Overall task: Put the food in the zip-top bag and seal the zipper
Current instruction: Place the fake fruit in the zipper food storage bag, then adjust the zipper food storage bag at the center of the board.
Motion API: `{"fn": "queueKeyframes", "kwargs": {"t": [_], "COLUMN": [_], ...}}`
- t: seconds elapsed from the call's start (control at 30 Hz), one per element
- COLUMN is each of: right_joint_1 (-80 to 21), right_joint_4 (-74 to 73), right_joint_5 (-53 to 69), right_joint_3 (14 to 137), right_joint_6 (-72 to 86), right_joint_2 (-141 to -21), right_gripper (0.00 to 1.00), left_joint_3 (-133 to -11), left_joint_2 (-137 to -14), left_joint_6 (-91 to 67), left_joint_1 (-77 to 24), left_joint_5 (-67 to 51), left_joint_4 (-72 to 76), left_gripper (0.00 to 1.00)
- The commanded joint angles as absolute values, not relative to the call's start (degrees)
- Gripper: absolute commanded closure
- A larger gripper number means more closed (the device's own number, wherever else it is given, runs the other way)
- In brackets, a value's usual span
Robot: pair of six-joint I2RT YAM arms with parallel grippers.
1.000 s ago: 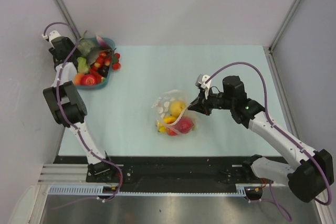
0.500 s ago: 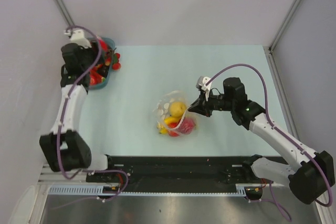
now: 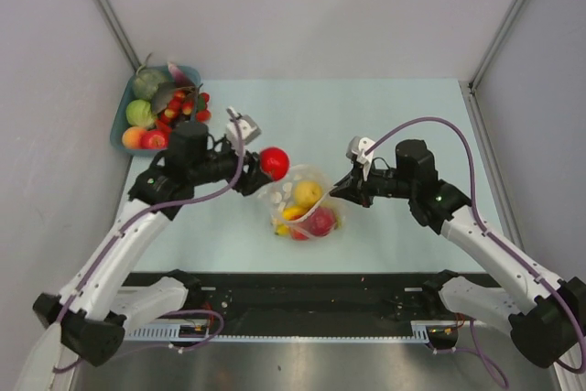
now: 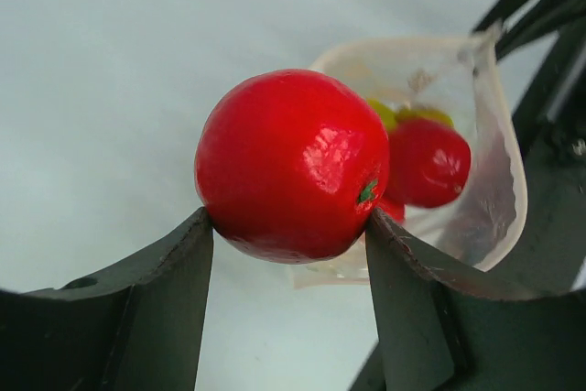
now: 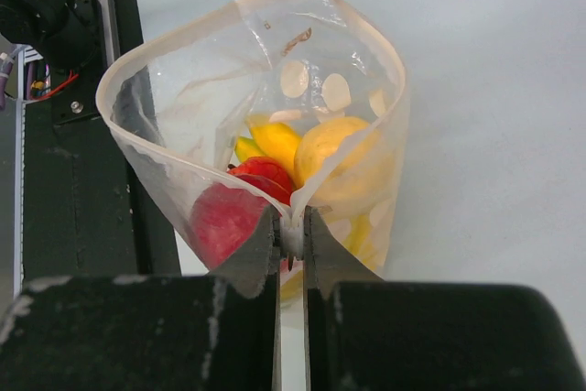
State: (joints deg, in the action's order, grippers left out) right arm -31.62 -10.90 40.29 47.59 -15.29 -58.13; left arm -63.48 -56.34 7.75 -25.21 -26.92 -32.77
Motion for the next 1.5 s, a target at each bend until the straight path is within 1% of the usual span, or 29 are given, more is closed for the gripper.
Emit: {"fn": "queueKeyframes", "kwargs": {"t": [0.0, 0.13, 0.2, 0.23, 0.33, 0.37, 0.5, 0.63, 0.7, 0.73, 0.77, 0.9, 1.0, 1.07, 1.13, 1.2, 1.23, 1.3, 1.33, 1.37, 1.43, 1.47], "right_joint_1": [-32.2, -32.5, -32.7, -32.7, -32.6, -32.6, -32.6, -32.6, -32.6, -32.7, -32.6, -32.7, -32.6, -32.6, -32.6, -32.6, -32.6, -32.3, -32.3, -32.2, -32.0, -32.1], "right_joint_4": [-9.3, -9.6, -9.6, -9.8, -10.5, -10.6, -10.7, -10.7, -10.8, -10.8, -10.8, -11.0, -11.2, -11.1, -11.2, -11.4, -11.7, -12.2, -12.6, -12.8, -13.9, -14.2], "right_joint_5": [40.0, 39.9, 39.9, 39.7, 39.6, 39.7, 39.6, 39.8, 39.8, 39.8, 39.8, 39.7, 39.7, 39.8, 40.0, 40.3, 40.3, 40.5, 40.7, 40.9, 41.3, 41.4], "right_joint_3": [47.4, 47.2, 47.3, 47.3, 47.4, 47.4, 47.1, 46.8, 46.8, 46.8, 46.8, 46.9, 47.1, 47.0, 47.0, 47.0, 46.9, 47.0, 47.0, 47.0, 46.8, 46.8], "right_joint_6": [-16.8, -17.0, -17.0, -17.1, -17.8, -18.0, -18.4, -18.5, -18.7, -18.8, -19.0, -19.2, -19.2, -19.2, -19.6, -20.3, -20.7, -21.1, -21.7, -22.1, -23.6, -24.3], "right_joint_2": [-55.5, -55.0, -54.9, -54.8, -54.3, -54.3, -53.8, -53.5, -53.4, -53.4, -53.3, -53.3, -53.4, -53.4, -53.4, -53.1, -53.1, -52.9, -52.8, -52.5, -51.9, -51.8], "right_gripper": [1.0, 1.0, 1.0, 1.0, 1.0, 1.0, 1.0, 1.0, 1.0, 1.0, 1.0, 1.0, 1.0, 1.0, 1.0, 1.0, 1.0, 1.0, 1.0, 1.0, 1.0, 1.0], "left_joint_3": [-62.6, -64.2, -65.8, -66.8, -69.7, -70.4, -70.9, -69.1, -66.9, -66.2, -64.4, -60.9, -59.2, -58.5, -58.0, -58.1, -58.5, -61.8, -63.6, -67.5, -71.0, -73.0], "left_joint_2": [-60.2, -65.1, -67.6, -69.9, -70.9, -69.6, -63.7, -58.6, -56.8, -56.2, -55.6, -53.4, -54.7, -57.2, -58.8, -61.5, -62.4, -65.0, -65.6, -66.0, -65.8, -65.4], "left_joint_6": [12.2, 17.1, 18.1, 20.1, 22.7, 23.6, 28.6, 38.1, 43.1, 50.1, 51.8, 60.9, 64.1, 65.5, 65.7, 67.1, 67.7, 67.3, 67.2, 67.1, 66.3, 66.2], "left_joint_1": [-31.3, -36.3, -38.8, -39.2, -39.3, -39.3, -39.0, -38.8, -38.8, -38.8, -38.8, -39.1, -39.6, -39.8, -39.8, -39.9, -40.0, -40.3, -40.3, -40.3, -40.3, -40.3], "left_joint_5": [-26.8, -26.5, -23.6, -24.1, -23.7, -24.0, -23.9, -25.5, -27.6, -28.9, -30.7, -33.1, -32.2, -31.5, -29.3, -26.2, -25.1, -22.9, -22.4, -21.9, -19.5, -18.3], "left_joint_4": [-40.1, -43.5, -45.4, -48.5, -52.2, -52.5, -51.6, -51.6, -54.1, -55.9, -56.3, -53.3, -50.4, -49.5, -46.7, -47.3, -49.7, -53.8, -56.2, -61.4, -65.3, -67.3], "left_gripper": [0.47, 0.43, 0.36, 0.33, 0.17, 0.01, 0.0, 0.0, 0.03, 0.04, 0.06, 0.09, 0.14, 0.19, 0.25, 0.3, 0.43, 0.58, 0.77, 0.86, 1.0, 1.0]}}
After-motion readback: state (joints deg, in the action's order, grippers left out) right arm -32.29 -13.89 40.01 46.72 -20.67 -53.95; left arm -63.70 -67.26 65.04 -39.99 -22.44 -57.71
